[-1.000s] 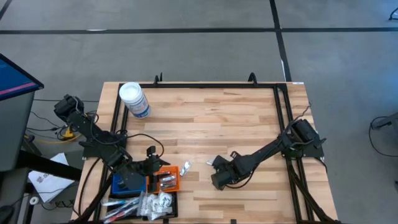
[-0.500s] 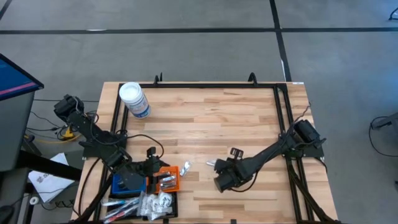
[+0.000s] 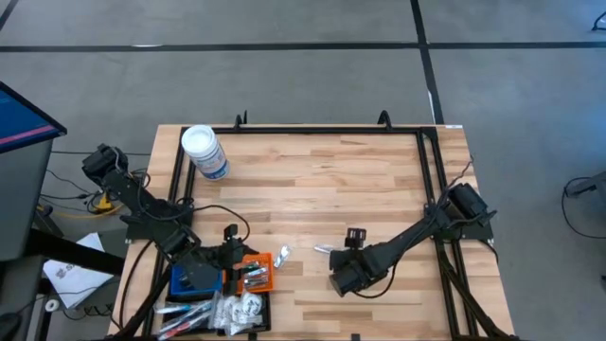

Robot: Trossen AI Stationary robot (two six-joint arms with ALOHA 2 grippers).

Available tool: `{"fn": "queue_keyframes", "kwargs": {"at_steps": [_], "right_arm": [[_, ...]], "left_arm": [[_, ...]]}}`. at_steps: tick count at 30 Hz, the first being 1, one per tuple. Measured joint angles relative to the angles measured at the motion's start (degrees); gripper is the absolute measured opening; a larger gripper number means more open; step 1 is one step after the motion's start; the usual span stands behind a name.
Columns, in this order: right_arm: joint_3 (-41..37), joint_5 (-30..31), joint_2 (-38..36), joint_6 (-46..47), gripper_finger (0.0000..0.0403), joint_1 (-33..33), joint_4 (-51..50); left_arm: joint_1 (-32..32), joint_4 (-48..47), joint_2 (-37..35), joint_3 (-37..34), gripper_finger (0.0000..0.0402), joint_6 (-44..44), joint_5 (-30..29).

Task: Pick & Place Travel size toiletries
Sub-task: Put the blue toothbrush into the left black basket

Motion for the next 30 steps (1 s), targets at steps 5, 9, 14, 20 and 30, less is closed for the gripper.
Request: {"fn": "queue_keyframes", "kwargs": {"at_steps": [5,9,14,20,30], "right_arm": [[-5.9,-2.3,0.0,-0.1,0.0255,-1.4,2.6],[-8.7,-2.9,-0.5,-0.2,0.0255,-2.0,7.0],[-8.7,-3.1,-0.4,-0.8,0.0255,-2.1,7.8],[-8.6,-2.6,-0.3,-0.8,0.025,-2.5,7.9],[-8.7,-5.7,-0.1,-1.9,0.013,-5.4,11.3]], "left_arm": [[-1.0,0.0,0.0,0.0,0.0185,0.0,0.0],[-1.8,0.2,0.0,0.0,0.0185,0.0,0.0],[-1.7,0.3,0.0,0.0,0.0185,0.0,-0.1],[-1.6,0.4,0.0,0.0,0.0185,0.0,-0.2],[-1.6,0.8,0.0,0.0,0.0185,0.0,-0.4]]}}
